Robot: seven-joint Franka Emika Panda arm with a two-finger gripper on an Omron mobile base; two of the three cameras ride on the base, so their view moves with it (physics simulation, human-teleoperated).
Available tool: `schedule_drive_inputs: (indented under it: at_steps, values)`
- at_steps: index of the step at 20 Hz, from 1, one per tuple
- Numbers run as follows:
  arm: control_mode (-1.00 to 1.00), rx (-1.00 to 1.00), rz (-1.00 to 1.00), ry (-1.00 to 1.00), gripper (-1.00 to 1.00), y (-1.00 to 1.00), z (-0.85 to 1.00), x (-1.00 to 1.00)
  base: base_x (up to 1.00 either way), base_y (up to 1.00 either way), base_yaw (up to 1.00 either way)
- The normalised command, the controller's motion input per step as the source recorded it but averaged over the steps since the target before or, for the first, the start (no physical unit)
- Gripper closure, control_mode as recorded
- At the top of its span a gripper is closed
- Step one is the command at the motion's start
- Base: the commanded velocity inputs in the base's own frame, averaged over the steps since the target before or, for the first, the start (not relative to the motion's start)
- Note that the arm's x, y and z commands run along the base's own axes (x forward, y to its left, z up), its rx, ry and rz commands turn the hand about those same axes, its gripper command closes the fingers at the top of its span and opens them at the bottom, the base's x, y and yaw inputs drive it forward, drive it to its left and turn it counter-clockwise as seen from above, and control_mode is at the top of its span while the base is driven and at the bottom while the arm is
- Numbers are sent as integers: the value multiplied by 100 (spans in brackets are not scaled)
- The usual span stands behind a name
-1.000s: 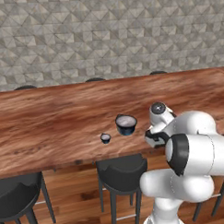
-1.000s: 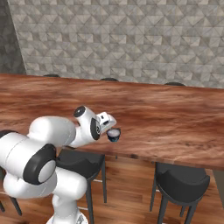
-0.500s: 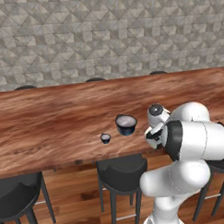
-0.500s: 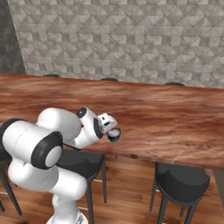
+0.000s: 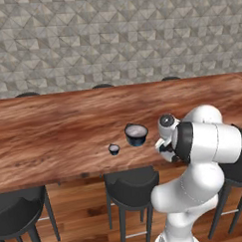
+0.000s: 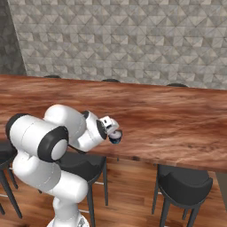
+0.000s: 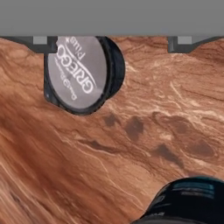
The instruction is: Stack the yogurt containers by placing the smaller containers on top of the larger containers.
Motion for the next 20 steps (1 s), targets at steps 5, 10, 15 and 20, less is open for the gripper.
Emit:
schedule_drive_inputs:
  at_steps: [5,10,15,20]
  values:
    - [-100,0,0,0,-100,-6,-6,2,0,0,0]
    - [-100,0,0,0,-100,-8,-4,7,0,0,0]
    - [-100,0,0,0,-100,-9,-2,10,0,0,0]
    - [-100,0,0,0,-100,-7,-7,9,0,0,0]
